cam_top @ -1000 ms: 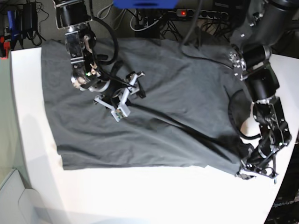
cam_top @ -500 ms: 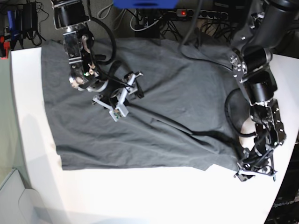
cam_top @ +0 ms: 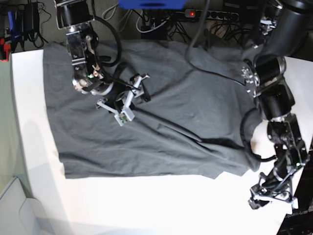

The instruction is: Layout the t-shirt on the table in an organized manner, then fold the t-shirt properly

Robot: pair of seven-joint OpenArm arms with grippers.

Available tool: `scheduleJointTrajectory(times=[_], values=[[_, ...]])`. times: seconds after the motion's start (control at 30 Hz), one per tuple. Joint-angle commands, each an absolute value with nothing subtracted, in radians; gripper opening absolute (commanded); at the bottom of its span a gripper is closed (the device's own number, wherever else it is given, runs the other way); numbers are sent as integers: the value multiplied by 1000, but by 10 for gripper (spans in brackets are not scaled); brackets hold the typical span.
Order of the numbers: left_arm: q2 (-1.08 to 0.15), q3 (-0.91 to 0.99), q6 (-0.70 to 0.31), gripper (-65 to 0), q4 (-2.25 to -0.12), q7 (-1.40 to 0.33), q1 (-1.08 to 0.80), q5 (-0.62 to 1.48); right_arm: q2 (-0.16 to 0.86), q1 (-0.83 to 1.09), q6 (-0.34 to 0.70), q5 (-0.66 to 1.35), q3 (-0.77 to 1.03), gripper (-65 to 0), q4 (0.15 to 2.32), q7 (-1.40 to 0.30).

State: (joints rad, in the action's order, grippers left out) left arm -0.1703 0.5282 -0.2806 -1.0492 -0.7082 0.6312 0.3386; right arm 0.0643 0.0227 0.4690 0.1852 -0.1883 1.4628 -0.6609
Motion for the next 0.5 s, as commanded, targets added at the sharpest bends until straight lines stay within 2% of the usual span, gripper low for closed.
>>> scheduleJointTrajectory(times=[0.0, 0.1, 0.23, 0.47], values=[[-182, 530, -285, -355, -1129, -734, 621, 348, 64, 22, 463, 185, -202, -318, 1497, -656], [-180, 526, -285, -357, -1317, -834, 513, 348, 64, 21, 463, 185, -274, -319, 1581, -656], [-180, 530, -285, -357, -1440, -877, 381, 348, 44, 10, 463, 185, -351, -331, 1638, -656], [-189, 532, -288, -358, -1569, -877, 131, 346, -76, -45, 463, 183, -440, -444, 1558, -656]])
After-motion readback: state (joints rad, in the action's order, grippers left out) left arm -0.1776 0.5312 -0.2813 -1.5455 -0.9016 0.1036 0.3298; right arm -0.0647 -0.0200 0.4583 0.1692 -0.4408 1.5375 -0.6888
